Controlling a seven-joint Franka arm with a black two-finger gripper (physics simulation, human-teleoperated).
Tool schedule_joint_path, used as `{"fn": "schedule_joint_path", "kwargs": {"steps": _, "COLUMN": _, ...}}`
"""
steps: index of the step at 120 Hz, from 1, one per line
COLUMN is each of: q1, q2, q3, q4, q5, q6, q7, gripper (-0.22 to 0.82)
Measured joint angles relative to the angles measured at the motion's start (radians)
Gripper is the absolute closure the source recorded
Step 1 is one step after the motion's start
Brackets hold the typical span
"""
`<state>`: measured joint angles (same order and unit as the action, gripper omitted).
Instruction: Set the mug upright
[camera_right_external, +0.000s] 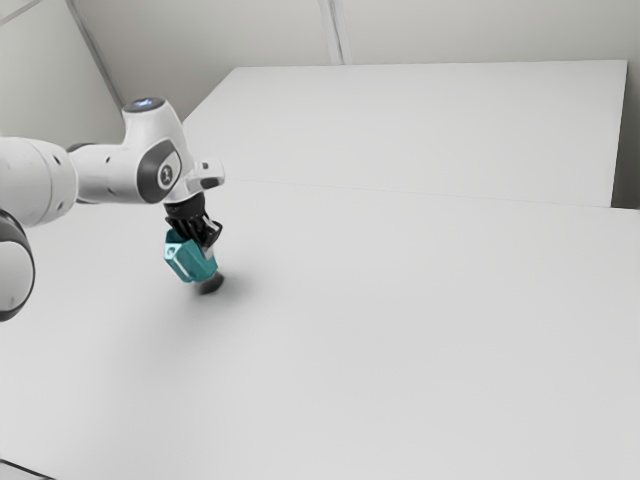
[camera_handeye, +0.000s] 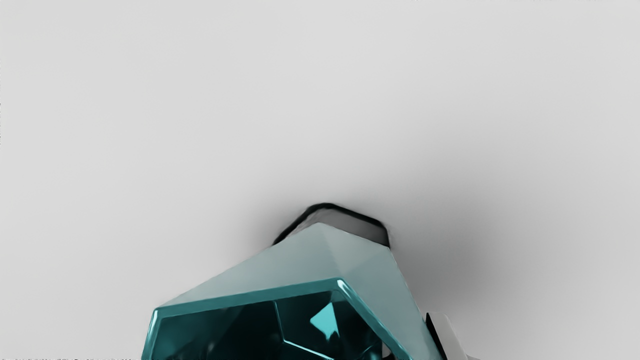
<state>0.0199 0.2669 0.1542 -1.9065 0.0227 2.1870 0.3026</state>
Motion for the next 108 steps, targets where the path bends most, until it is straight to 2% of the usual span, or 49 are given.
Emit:
{"fn": "schedule_joint_path", "kwargs": {"steps": 32, "q1": 0.0, "q2": 0.026, "q3": 0.002, "q4": -0.018, "q5": 0.009, "q6": 0.038, "q7": -0.141, "gripper": 0.78}}
{"fn": "schedule_joint_path", "kwargs": {"steps": 52, "q1": 0.0, "q2": 0.027, "q3": 0.004, "q4": -0.017, "q5": 0.004, "q6": 0.046, "q7": -0.191, "gripper": 0.42}}
{"fn": "schedule_joint_path", "kwargs": {"steps": 65, "q1": 0.0, "q2": 0.024, "q3": 0.006, "q4": -0.017, "q5": 0.004, "q6": 0.048, "q7": -0.216, "gripper": 0.25}}
{"fn": "schedule_joint_path", "kwargs": {"steps": 74, "q1": -0.002, "q2": 0.001, "q3": 0.007, "q4": 0.003, "q5": 0.022, "q6": 0.041, "q7": -0.23, "gripper": 0.18}}
{"fn": "schedule_joint_path", "kwargs": {"steps": 88, "q1": -0.014, "q2": -0.067, "q3": -0.01, "q4": 0.152, "q5": 0.069, "q6": -0.049, "q7": -0.249, "gripper": 0.1}}
{"fn": "schedule_joint_path", "kwargs": {"steps": 108, "q1": -0.012, "q2": -0.145, "q3": -0.077, "q4": 0.316, "q5": 0.085, "q6": -0.269, "q7": -0.271, "gripper": 0.05}}
